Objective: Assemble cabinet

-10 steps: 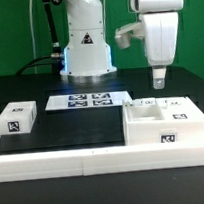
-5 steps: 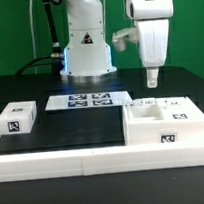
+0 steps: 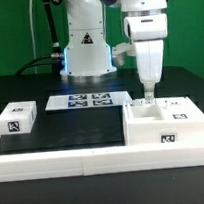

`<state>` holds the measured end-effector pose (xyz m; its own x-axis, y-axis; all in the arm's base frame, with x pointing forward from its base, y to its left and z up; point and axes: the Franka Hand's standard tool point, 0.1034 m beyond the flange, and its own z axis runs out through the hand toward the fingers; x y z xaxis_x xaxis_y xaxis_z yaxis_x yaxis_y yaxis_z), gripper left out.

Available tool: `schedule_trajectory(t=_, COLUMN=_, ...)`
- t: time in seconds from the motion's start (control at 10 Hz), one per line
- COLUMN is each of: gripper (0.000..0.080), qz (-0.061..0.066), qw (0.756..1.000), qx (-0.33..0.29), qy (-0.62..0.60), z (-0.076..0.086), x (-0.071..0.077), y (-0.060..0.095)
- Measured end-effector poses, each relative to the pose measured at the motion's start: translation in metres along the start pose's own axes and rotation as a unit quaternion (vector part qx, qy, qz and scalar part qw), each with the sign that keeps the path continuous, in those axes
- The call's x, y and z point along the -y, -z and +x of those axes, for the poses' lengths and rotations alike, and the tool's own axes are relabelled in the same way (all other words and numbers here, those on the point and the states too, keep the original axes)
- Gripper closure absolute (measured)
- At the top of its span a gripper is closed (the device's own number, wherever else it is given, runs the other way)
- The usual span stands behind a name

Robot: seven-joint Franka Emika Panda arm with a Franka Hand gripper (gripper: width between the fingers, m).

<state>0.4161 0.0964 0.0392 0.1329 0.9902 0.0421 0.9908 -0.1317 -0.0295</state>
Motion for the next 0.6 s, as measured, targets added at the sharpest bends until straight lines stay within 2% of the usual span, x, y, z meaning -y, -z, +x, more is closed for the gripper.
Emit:
schedule_trajectory(t=0.4, gripper=0.0002, qz=0.015, qw=1.0, qx=-0.005, qy=-0.003, z=0.0, x=0.008, y=-0.022)
schedule_trajectory(t=0.6, gripper=0.0002, qz=0.021, qw=1.0, qx=-0.005, qy=-0.006, z=-0.002, x=0.011, y=-0.027)
